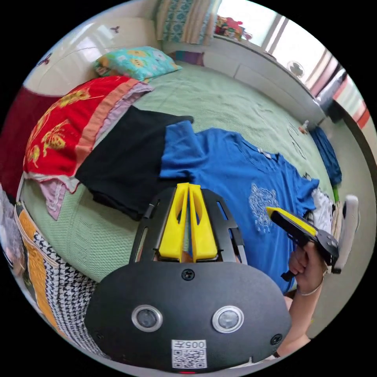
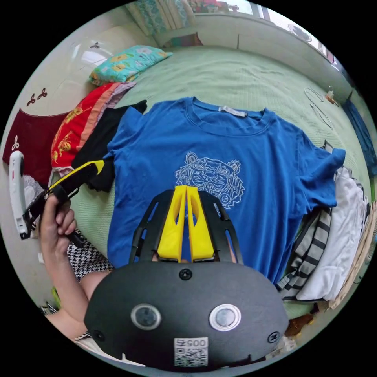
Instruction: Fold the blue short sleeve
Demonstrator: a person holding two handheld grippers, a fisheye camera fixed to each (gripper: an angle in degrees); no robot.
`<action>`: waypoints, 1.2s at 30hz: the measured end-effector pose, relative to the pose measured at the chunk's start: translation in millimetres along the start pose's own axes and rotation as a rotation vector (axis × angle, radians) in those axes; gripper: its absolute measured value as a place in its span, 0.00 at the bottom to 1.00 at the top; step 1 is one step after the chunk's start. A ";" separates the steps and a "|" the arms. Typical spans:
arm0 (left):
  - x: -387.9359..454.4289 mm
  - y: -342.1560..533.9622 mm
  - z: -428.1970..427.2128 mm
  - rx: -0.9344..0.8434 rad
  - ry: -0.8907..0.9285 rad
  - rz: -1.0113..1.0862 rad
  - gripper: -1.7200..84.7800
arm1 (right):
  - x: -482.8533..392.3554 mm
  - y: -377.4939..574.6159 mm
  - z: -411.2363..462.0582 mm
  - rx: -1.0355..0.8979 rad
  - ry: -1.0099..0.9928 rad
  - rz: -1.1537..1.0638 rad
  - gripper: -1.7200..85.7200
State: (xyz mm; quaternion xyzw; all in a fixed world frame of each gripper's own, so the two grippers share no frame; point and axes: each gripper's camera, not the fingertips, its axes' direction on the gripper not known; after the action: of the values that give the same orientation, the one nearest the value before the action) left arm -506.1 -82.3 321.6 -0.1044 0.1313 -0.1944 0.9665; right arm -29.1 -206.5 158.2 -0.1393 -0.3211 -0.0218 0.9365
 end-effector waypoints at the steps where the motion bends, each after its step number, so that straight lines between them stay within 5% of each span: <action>1: -7.9 -0.4 -0.8 0.006 0.013 -0.011 0.02 | -7.0 0.2 -0.7 0.005 0.011 -0.019 0.01; 7: -56.5 0.0 5.2 -0.003 0.032 -0.012 0.07 | -35.1 -8.3 49.5 -0.233 0.132 -0.079 0.01; 16: -111.5 0.3 -21.3 0.093 0.057 -0.020 0.08 | -87.9 9.9 5.7 0.204 0.051 -0.286 0.01; 25: -184.4 1.3 -22.5 0.127 0.076 -0.114 0.09 | -174.6 -34.5 14.7 0.210 0.029 -0.593 0.13; 33: -209.8 -4.9 -9.1 0.118 0.089 -0.113 0.09 | -243.7 -95.1 94.2 -0.013 0.239 -0.824 0.14; 36: -211.9 -10.8 2.3 0.092 0.102 -0.099 0.09 | -236.7 -106.7 99.6 0.015 0.203 -0.755 0.10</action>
State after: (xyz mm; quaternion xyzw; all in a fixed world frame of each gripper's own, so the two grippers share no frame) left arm -697.8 -6.2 371.7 -0.0562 0.1663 -0.2529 0.9515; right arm -290.0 -293.1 115.9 -0.0016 -0.2555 -0.3762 0.8906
